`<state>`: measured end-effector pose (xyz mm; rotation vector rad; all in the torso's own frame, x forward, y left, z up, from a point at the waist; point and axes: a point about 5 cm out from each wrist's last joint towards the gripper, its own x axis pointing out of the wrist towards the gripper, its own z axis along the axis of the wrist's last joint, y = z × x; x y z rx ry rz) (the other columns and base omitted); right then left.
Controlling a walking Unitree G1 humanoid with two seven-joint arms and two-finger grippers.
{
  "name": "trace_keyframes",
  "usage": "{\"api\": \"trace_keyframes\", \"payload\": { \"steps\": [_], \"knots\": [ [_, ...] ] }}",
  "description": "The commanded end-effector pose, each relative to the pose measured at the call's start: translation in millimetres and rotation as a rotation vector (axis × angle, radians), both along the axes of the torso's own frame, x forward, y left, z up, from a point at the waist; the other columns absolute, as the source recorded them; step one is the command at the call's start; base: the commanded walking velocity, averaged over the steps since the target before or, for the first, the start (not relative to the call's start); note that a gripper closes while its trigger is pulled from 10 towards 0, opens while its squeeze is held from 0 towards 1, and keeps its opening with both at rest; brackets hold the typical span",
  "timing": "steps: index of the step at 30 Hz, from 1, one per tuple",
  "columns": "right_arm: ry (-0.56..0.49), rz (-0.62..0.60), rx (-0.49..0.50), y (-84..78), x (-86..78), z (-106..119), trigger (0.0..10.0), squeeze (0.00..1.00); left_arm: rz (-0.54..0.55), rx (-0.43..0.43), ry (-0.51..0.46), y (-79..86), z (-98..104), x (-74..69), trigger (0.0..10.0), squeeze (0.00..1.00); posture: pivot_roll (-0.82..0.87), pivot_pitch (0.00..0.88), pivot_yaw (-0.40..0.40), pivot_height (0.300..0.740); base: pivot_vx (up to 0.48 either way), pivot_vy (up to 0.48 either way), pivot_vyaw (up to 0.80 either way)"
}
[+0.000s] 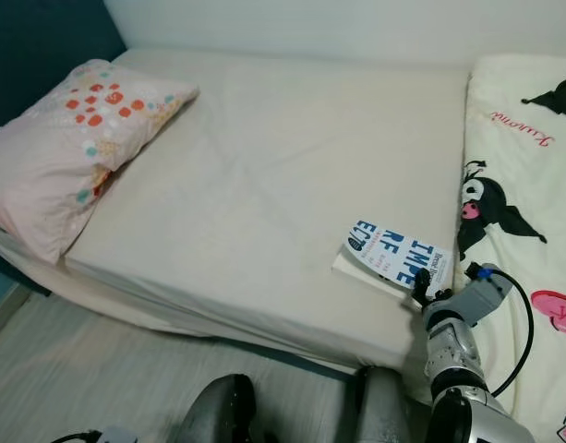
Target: Clean up the room
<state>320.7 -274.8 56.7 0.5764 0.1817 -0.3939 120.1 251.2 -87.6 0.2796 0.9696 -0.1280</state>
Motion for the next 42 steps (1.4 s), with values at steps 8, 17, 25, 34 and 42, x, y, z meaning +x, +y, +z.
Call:
{"api": "trace_keyframes", "payload": {
  "steps": [8, 17, 25, 34, 42],
  "knots": [
    [0.117, -0.017, 0.028, 8.0, -5.6, -15, 10.0, 0.28, -0.032, 0.019, 0.028, 12.6, 1, -13.5, 10.0, 0.0, 0.13, 0.361, 0.168, 0.605, 0.0, 0.0, 0.0],
    [0.073, -0.047, 0.095, 5.1, -0.9, -9, 10.0, 0.0, -0.063, 0.018, 0.014, 13.3, 3, -12.6, 10.0, 0.0, 0.15, 0.375, 0.179, 0.605, 0.0, 0.0, 0.0],
    [0.038, -0.013, 0.281, 17.5, 5.4, -8, 10.0, 0.0, -0.077, 0.027, 0.019, 18.4, 4, -18.4, 10.0, 0.0, 0.16, 0.383, 0.184, 0.605, 0.0, 0.0, 0.0],
    [0.092, -0.036, 0.413, 20.9, -9.4, -29, 10.0, 0.0, -0.078, 0.033, 0.027, 21.8, 4, -24.2, 10.0, 0.0, 0.18, 0.39, 0.191, 0.605, 0.0, 0.0, 0.0],
    [0.05, 0.14, 0.483, 42.2, -1.9, -25, 10.0, 0.0, -0.08, 0.042, 0.032, 26.0, 5, -26.5, 10.0, 0.0, 0.18, 0.396, 0.193, 0.605, 0.0, 0.0, 0.0]
  ]
}}
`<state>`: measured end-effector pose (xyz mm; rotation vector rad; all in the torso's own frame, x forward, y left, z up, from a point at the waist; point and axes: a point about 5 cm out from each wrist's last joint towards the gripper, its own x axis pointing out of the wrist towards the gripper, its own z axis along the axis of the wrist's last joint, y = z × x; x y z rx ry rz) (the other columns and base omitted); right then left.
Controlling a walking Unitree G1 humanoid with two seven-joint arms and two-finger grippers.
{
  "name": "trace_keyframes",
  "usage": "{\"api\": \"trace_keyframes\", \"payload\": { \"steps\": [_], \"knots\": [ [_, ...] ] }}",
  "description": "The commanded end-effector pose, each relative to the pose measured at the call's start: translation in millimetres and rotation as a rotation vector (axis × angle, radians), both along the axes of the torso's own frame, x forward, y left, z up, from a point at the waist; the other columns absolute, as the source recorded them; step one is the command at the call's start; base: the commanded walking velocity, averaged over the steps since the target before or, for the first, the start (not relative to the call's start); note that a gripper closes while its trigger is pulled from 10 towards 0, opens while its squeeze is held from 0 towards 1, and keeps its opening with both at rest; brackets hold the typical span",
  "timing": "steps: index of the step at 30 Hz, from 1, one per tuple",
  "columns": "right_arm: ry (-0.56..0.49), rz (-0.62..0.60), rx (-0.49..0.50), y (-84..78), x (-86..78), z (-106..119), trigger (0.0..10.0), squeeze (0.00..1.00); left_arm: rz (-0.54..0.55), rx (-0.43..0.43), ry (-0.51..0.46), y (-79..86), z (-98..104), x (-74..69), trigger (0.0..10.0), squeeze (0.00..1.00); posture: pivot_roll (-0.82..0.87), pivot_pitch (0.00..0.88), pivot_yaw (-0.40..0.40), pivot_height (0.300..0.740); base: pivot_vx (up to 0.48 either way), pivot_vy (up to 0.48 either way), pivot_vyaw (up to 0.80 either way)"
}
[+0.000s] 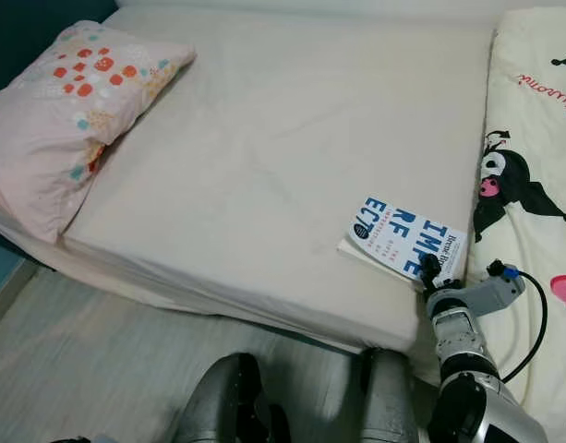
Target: Clean up the room
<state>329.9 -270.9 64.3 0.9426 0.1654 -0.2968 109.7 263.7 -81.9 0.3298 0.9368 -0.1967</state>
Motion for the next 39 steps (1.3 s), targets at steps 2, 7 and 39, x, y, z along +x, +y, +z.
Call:
{"api": "trace_keyframes", "payload": {
  "steps": [2, 7, 39],
  "knots": [
    [0.127, 0.144, 0.124, 39.8, -10.2, -32, 10.0, 0.0, 0.006, 0.036, 0.051, 14.5, 0, -15.5, 10.0, 0.0, 0.19, 0.398, 0.193, 0.605, 0.0, 0.0, 0.0],
    [0.072, 0.127, 0.135, 35.5, -8.0, -27, 10.0, 0.0, 0.002, 0.033, 0.049, 13.6, 0, -15.8, 10.0, 0.0, 0.19, 0.399, 0.195, 0.605, 0.0, 0.0, 0.0],
    [-0.501, 0.396, 0.176, 52.3, 15.3, 29, 0.0, 0.0, 0.331, 0.043, -0.301, 44.2, 44, 67.5, 10.0, 0.0, 0.15, 0.312, 0.145, 0.605, 0.0, 0.0, 0.0]
  ]
}}
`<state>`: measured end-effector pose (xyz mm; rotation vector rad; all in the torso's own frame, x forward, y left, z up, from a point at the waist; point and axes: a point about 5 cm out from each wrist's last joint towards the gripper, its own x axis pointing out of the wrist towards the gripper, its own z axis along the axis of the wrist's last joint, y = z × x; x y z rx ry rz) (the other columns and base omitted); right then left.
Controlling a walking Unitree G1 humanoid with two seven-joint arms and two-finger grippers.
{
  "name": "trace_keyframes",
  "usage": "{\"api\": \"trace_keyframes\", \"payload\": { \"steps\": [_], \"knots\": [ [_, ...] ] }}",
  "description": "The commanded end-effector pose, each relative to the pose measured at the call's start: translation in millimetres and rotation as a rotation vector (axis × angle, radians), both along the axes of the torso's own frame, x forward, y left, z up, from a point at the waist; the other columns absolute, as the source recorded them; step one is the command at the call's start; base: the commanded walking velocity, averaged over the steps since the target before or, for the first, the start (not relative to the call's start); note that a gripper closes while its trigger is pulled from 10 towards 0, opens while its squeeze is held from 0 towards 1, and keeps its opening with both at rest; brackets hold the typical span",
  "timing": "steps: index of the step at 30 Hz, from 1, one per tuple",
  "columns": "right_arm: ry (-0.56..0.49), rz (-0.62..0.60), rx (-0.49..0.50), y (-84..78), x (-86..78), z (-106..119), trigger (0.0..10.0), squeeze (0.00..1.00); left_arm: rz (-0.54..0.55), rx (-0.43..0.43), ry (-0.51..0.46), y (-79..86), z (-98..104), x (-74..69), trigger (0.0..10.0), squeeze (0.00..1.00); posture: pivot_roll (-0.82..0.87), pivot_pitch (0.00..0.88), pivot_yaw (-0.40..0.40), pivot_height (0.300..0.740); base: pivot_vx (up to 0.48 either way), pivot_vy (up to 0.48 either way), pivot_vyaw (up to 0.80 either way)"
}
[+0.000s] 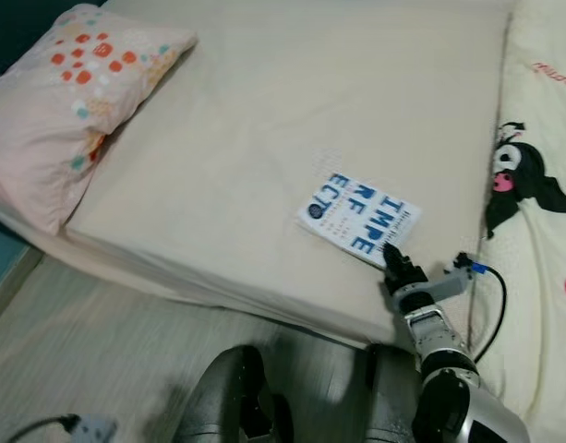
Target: Clean up the room
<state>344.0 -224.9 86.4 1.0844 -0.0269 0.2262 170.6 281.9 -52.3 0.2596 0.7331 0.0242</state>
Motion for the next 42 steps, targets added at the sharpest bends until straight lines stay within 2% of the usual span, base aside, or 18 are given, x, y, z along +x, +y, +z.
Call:
{"api": "trace_keyframes", "payload": {
  "steps": [1, 3, 4, 5, 6, 7, 8, 9, 10, 15, 17, 18, 21, 26, 34, 36, 38, 42],
  "knots": [
    [-0.094, 0.053, 0.032, 6.3, 1.2, 7, 0.0, 0.0, 0.139, 0.026, -0.066, 25.9, 14, 6.6, 10.0, 0.0, 0.15, 0.312, 0.145, 0.605, 0.0, 0.0, 0.0],
    [-0.128, 0.069, 0.038, 8.0, 2.5, 11, 0.0, 0.0, 0.184, 0.026, -0.125, 32.2, 25, 19.2, 10.0, 0.0, 0.15, 0.308, 0.144, 0.605, 0.0, 0.0, 0.0],
    [-0.17, 0.083, 0.043, 9.3, 3.4, 16, 0.0, 0.0, 0.242, 0.026, -0.219, 43.1, 43, 37.7, 10.0, 0.0, 0.14, 0.292, 0.137, 0.605, 0.0, 0.0, 0.0],
    [-0.17, 0.083, 0.043, 9.3, 3.4, 16, 0.0, 0.0, 0.242, 0.026, -0.219, 43.1, 43, 37.7, 10.0, 0.0, 0.14, 0.292, 0.137, 0.605, 0.0, 0.0, 0.0],
    [-0.208, 0.09, 0.048, 9.8, 3.9, 20, 0.0, 0.0, 0.302, 0.006, -0.318, 52.9, 63, 55.7, 10.0, 0.0, 0.13, 0.276, 0.13, 0.605, 0.0, 0.0, 0.0],
    [-0.208, 0.09, 0.048, 9.8, 3.9, 20, 0.0, 0.0, 0.302, 0.006, -0.318, 52.9, 63, 55.7, 10.0, 0.0, 0.13, 0.276, 0.13, 0.605, 0.0, 0.0, 0.0],
    [-0.239, 0.094, 0.054, 9.8, 4.2, 23, 0.0, 0.0, 0.341, -0.034, -0.416, 58.9, 82, 72.6, 10.0, 0.0, 0.12, 0.26, 0.123, 0.605, 0.0, 0.0, 0.0],
    [-0.239, 0.094, 0.054, 9.8, 4.2, 23, 0.0, 0.0, 0.341, -0.034, -0.416, 58.9, 82, 72.6, 10.0, 0.0, 0.12, 0.26, 0.123, 0.605, 0.0, 0.0, 0.0],
    [-0.272, 0.097, 0.057, 9.3, 4.4, 27, 0.0, 0.0, 0.369, -0.111, -0.525, 60.5, 103, 90.5, 10.0, 0.0, 0.11, 0.246, 0.116, 0.605, 0.0, 0.0, 0.0],
    [-0.319, 0.106, 0.065, 8.3, 4.6, 32, 0.0, 0.0, 0.366, -0.295, -0.684, 52.2, 131, 117.1, 10.0, 0.0, 0.09, 0.224, 0.098, 0.605, 0.0, 0.0, 0.0],
    [-0.394, 0.156, 0.07, 11.8, 4.5, 41, 0.0, 0.0, 0.325, -0.648, -0.834, 27.3, 156, 142.9, 10.0, 0.0, 0.07, 0.2, 0.078, 0.605, 0.0, 0.0, 0.0],
    [-0.394, 0.156, 0.07, 11.8, 4.5, 41, 0.0, 0.0, 0.325, -0.648, -0.834, 27.3, 156, 142.9, 10.0, 0.0, 0.07, 0.2, 0.078, 0.605, 0.0, 0.0, 0.0],
    [-0.471, 0.22, 0.062, 17.6, 4.5, 53, 0.0, 0.0, 0.22, -1.056, -0.936, -7.3, 176, 158.6, 10.0, 0.0, 0.05, 0.187, 0.072, 0.605, 0.0, 0.0, 0.0],
    [-0.558, 0.278, 0.051, 19.6, 4.4, 70, 0.0, 0.0, 0.121, -1.403, -0.906, -49.2, 176, 163.8, 10.0, 0.0, 0.02, 0.167, 0.062, 0.605, 0.0, 0.0, 0.0],
    [-0.627, 0.314, 0.042, 25.0, 5.2, 85, 0.0, 0.0, 0.061, -1.559, -0.77, -89.2, 159, 161.6, 10.0, 0.0, 0.01, 0.155, 0.056, 0.605, 0.0, 0.0, 0.0],
    [-0.627, 0.314, 0.042, 25.0, 5.2, 85, 0.0, 0.0, 0.061, -1.559, -0.77, -89.2, 159, 161.6, 10.0, 0.0, 0.01, 0.155, 0.056, 0.605, 0.0, 0.0, 0.0],
    [-0.647, 0.342, 0.043, 31.0, 5.3, 91, 0.0, 0.0, 0.013, -1.666, -0.697, -118.1, 156, 155.8, 10.0, 0.0, 0.01, 0.15, 0.05, 0.605, 0.0, 0.0, 0.0],
    [-0.638, 0.368, 0.034, 37.6, 6.0, 91, 0.0, 0.0, -0.014, -1.72, -0.668, -133.7, 156, 153.7, 10.0, 0.0, 0.0, 0.146, 0.043, 0.605, 0.0, 0.0, 0.0]
  ]
}}
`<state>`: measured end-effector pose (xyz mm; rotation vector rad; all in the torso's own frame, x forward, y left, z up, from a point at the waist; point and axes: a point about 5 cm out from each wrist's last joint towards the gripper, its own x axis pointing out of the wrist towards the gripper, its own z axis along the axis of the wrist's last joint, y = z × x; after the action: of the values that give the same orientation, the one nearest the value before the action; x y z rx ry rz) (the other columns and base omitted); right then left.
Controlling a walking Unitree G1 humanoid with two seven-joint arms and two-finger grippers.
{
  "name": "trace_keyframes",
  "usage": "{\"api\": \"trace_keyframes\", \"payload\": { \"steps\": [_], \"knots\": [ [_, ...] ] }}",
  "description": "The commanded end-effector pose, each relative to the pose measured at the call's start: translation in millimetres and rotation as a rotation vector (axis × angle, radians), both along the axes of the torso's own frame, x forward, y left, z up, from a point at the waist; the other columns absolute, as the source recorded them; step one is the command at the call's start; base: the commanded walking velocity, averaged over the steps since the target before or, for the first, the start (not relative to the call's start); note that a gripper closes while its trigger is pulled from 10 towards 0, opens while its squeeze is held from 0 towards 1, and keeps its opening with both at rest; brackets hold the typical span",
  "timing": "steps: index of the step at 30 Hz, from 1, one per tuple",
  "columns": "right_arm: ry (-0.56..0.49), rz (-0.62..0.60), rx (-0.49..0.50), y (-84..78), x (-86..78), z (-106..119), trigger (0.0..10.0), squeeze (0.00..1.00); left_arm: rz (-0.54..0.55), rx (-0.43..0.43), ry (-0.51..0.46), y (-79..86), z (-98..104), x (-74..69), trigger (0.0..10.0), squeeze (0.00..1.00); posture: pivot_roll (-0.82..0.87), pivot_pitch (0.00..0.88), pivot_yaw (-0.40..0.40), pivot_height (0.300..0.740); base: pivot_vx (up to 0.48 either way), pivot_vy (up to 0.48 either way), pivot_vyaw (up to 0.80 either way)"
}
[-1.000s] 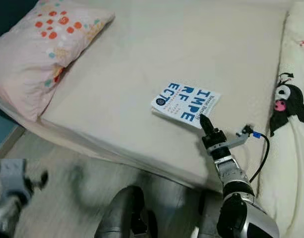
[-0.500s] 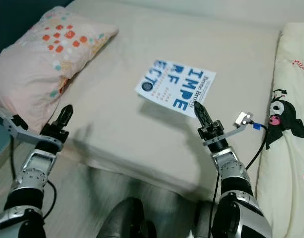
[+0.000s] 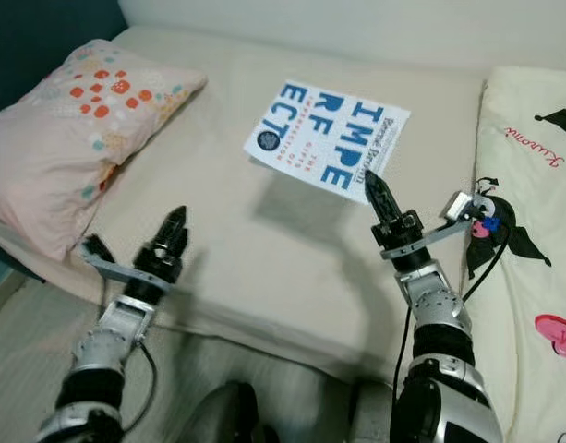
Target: Clean up the room
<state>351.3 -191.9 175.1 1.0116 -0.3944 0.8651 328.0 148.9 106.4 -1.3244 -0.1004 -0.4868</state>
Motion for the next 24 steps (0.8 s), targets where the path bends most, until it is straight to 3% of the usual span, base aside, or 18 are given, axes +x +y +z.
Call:
{"api": "trace_keyframes", "payload": {
  "steps": [1, 2, 3, 6, 13, 24],
  "knots": [
    [-0.026, 0.023, 0.001, 4.7, -1.4, 2, 0.0, 0.0, -0.011, -0.01, 0.001, -0.6, -2, -3.7, 10.0, 0.0, 0.0, 0.146, 0.043, 0.605, 0.0, 0.0, 0.0],
    [-0.004, 0.051, -0.021, 14.4, -0.8, -1, 0.0, 0.0, -0.049, -0.056, -0.019, -14.1, 2, -4.0, 10.0, 0.0, 0.0, 0.14, 0.031, 0.605, 0.0, 0.0, 0.0],
    [-0.004, 0.051, -0.021, 14.4, -0.8, -1, 0.0, 0.0, -0.049, -0.056, -0.019, -14.1, 2, -4.0, 10.0, 0.0, 0.0, 0.14, 0.031, 0.605, 0.0, 0.0, 0.0],
    [0.039, 0.127, -0.065, 39.4, -3.3, -11, 0.0, 0.0, -0.111, -0.156, -0.073, -36.9, 16, 0.9, 10.0, 0.0, -0.01, 0.138, 0.023, 0.605, 0.0, 0.0, 0.0],
    [0.058, 0.177, -0.083, 53.5, -7.1, -16, 0.0, 0.0, -0.106, -0.178, -0.11, -40.9, 26, 7.7, 10.0, 0.0, -0.02, 0.13, 0.02, 0.605, 0.0, 0.0, 0.0],
    [0.07, 0.183, -0.094, 53.6, -9.0, -18, 0.0, 0.0, -0.049, -0.142, -0.105, -34.9, 28, 13.4, 10.0, 0.0, -0.03, 0.122, 0.017, 0.605, 0.0, 0.0, 0.0]
  ]
}}
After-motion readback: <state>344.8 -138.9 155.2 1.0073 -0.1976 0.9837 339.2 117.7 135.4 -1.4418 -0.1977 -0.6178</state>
